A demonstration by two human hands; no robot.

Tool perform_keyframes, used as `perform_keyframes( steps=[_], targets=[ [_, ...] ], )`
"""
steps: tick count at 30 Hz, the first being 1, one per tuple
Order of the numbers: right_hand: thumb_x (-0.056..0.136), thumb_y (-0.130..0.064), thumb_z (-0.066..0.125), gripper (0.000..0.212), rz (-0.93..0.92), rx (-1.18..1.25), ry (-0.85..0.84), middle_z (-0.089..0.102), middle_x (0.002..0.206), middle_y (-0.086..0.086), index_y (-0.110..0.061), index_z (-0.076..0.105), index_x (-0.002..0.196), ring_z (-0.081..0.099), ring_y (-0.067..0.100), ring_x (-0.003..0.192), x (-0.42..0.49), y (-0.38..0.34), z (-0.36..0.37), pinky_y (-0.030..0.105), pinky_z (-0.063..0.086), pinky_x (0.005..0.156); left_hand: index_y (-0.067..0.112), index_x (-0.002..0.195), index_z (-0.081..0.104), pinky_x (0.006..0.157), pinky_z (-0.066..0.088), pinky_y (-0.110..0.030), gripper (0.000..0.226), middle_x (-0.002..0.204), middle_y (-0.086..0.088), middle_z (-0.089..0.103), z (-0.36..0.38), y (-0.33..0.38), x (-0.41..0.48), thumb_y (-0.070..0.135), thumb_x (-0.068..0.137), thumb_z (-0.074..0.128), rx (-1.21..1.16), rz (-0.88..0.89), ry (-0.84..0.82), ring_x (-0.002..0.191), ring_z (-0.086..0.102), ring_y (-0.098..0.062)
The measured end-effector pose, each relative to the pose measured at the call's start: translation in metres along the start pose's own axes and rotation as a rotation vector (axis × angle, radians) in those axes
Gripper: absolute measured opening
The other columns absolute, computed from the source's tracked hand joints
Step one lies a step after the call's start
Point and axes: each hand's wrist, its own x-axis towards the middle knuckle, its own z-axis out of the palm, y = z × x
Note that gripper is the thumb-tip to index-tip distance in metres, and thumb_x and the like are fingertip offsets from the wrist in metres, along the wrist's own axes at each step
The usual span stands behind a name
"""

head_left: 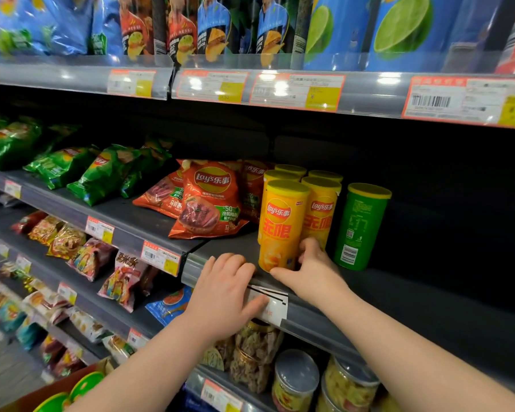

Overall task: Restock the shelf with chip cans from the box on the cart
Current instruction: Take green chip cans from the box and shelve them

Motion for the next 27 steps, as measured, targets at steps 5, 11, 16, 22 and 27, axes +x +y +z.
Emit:
perform_keyframes(
  steps=[5, 11, 16, 22, 27],
  targets=[
    [0.084, -0.05, 0.06, 0.05, -0.3, -0.175, 0.089, 0.046, 0.125, -0.003, -0.026, 0.039, 0.123, 0.05, 0.022, 0.115, -0.027, 0.0, 0.002, 0.037, 0.045, 0.09, 0.017, 0.117, 0.055, 0.088, 0.052, -0.044, 0.058, 0.117, -0.008, 0.061, -0.002, 0.006, -0.018, 0.056, 0.076, 0.045, 0.007, -0.034, -0.065, 0.114, 0.057, -0.035],
    [0.087, -0.038, 0.051, 0.03, -0.744, -0.334, 0.051, 0.054, 0.11, -0.001, -0.022, 0.056, 0.112, 0.052, 0.023, 0.102, -0.06, -0.004, 0.017, 0.037, 0.043, 0.081, 0.018, 0.117, 0.047, 0.082, 0.054, -0.042, 0.056, 0.116, -0.011, 0.06, -0.015, 0.015, -0.047, 0.048, 0.07, 0.047, -0.076, -0.091, -0.122, 0.108, 0.058, -0.034],
    [0.081, -0.034, 0.054, 0.029, -0.855, -0.381, -0.06, 0.059, 0.104, 0.001, -0.02, 0.06, 0.107, 0.057, 0.026, 0.098, -0.072, 0.004, 0.043, 0.039, 0.048, 0.076, 0.019, 0.103, 0.06, 0.065, 0.055, -0.035, 0.051, 0.095, -0.001, 0.064, -0.021, 0.02, -0.085, 0.049, 0.064, 0.047, -0.001, -0.192, -0.203, 0.085, 0.064, -0.026],
    [0.089, -0.043, 0.047, 0.035, -0.916, -0.417, -0.25, 0.053, 0.115, 0.002, -0.02, 0.051, 0.115, 0.051, 0.028, 0.11, -0.09, 0.015, 0.079, 0.038, 0.042, 0.085, 0.018, 0.093, 0.065, 0.059, 0.055, -0.033, 0.052, 0.084, -0.001, 0.063, -0.032, 0.028, -0.148, 0.053, 0.062, 0.043, 0.107, -0.375, -0.391, 0.074, 0.063, -0.025],
    [0.09, -0.041, 0.046, 0.035, -0.947, -0.434, -0.38, 0.051, 0.12, 0.001, -0.023, 0.048, 0.12, 0.048, 0.026, 0.117, -0.112, 0.017, 0.109, 0.035, 0.04, 0.091, 0.02, 0.087, 0.066, 0.053, 0.053, -0.03, 0.05, 0.078, 0.0, 0.062, -0.044, 0.038, -0.202, 0.053, 0.061, 0.039, 0.142, -0.489, -0.531, 0.067, 0.063, -0.023]
  ],
)
